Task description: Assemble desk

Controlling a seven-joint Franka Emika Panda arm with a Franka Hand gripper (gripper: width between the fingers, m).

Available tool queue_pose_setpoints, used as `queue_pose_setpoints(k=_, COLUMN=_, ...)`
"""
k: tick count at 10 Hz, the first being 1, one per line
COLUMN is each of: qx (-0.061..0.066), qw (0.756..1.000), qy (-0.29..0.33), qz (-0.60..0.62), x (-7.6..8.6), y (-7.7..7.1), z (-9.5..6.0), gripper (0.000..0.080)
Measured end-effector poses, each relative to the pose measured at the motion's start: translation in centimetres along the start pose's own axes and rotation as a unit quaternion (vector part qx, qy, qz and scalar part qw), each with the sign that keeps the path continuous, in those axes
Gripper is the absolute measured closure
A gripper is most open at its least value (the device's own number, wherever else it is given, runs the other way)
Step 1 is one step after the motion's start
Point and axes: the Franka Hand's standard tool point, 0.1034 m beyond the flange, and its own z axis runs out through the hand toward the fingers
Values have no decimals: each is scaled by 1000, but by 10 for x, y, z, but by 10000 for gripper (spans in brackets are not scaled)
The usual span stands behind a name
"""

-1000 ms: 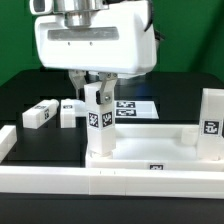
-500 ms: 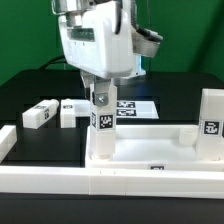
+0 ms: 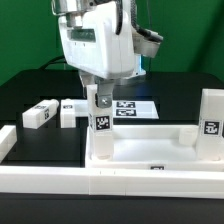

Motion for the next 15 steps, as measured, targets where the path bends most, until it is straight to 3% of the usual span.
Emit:
queue_pose_setpoints(k=5, qx=-1, qw=981, qy=-1, qz=-196, x=-5, y=-2, z=2, gripper=150)
queue_pose_setpoints(k=8, qx=-4, qw=948, qy=-1, qz=-317, x=-5, y=-1, z=3, gripper=150)
queue_pose_setpoints(k=11, qx=-9, qw=901, qy=-1, qz=-434, x=-8, y=-1, z=5, gripper=150)
queue_pose_setpoints(k=15, qx=-18, qw=802, qy=9, qz=-596, x=-3, y=-2, z=4, gripper=150)
